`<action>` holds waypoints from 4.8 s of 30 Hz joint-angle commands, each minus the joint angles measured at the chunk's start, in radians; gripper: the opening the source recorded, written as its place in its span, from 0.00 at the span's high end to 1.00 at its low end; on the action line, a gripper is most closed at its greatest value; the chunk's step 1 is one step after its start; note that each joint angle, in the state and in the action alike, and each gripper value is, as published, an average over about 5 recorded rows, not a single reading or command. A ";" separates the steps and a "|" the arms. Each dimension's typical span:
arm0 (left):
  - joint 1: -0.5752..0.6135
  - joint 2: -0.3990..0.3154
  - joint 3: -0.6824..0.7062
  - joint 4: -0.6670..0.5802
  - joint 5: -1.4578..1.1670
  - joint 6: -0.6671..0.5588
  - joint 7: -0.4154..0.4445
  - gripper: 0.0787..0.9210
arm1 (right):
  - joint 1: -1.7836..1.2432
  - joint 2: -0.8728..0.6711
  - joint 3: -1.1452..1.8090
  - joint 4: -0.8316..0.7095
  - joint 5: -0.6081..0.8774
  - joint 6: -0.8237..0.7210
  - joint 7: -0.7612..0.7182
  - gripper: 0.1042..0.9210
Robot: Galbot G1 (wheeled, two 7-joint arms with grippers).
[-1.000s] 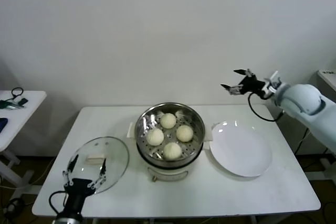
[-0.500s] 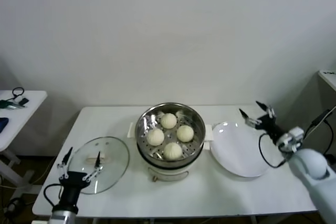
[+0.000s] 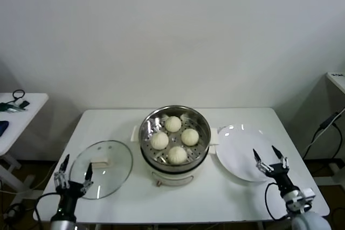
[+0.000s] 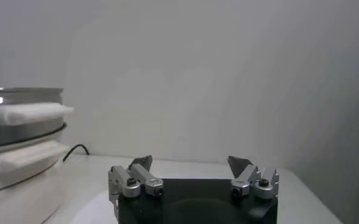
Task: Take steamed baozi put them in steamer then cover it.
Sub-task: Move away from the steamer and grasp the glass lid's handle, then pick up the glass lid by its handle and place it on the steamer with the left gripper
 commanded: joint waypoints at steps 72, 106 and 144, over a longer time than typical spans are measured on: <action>-0.343 0.035 0.103 0.388 0.480 0.214 -0.031 0.93 | -0.101 0.183 0.097 0.073 -0.149 0.045 0.066 0.12; -0.449 0.001 0.689 -0.265 0.728 0.763 0.495 0.93 | -0.028 0.143 0.073 0.029 -0.192 0.013 0.112 0.12; -0.589 -0.284 0.806 0.116 0.948 0.809 0.528 0.93 | -0.046 0.150 0.073 0.022 -0.163 0.055 0.114 0.12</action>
